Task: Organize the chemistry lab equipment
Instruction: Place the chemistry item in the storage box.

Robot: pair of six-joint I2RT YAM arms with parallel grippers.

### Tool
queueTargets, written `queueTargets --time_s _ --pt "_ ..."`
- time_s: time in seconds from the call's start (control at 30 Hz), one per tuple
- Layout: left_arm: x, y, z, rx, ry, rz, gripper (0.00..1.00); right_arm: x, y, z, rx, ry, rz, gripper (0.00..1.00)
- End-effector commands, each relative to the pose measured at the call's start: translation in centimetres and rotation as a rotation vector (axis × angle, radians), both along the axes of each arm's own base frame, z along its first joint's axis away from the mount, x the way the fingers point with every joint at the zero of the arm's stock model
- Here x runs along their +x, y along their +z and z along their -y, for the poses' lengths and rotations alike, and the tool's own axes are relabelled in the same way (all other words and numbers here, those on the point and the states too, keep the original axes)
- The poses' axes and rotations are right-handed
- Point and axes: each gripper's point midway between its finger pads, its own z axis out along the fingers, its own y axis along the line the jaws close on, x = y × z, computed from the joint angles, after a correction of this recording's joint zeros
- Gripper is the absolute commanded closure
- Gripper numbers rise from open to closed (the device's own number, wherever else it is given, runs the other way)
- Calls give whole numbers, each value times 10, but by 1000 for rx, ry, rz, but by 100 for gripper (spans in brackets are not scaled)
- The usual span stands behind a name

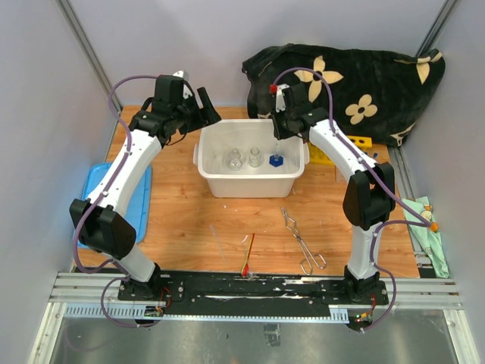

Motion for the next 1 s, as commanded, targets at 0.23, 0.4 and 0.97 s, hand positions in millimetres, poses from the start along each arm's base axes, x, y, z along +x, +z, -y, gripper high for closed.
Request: queueTargets --time_s 0.23,0.4,0.97 --pt "-2 13 -2 -32 2 36 21 -11 11 16 -36 -24 -6 74" --pt "-3 11 0 -41 -4 29 21 -10 16 17 -36 -27 6 66" --pt "-9 19 -2 -54 -3 47 19 -16 49 23 -30 -38 65 58"
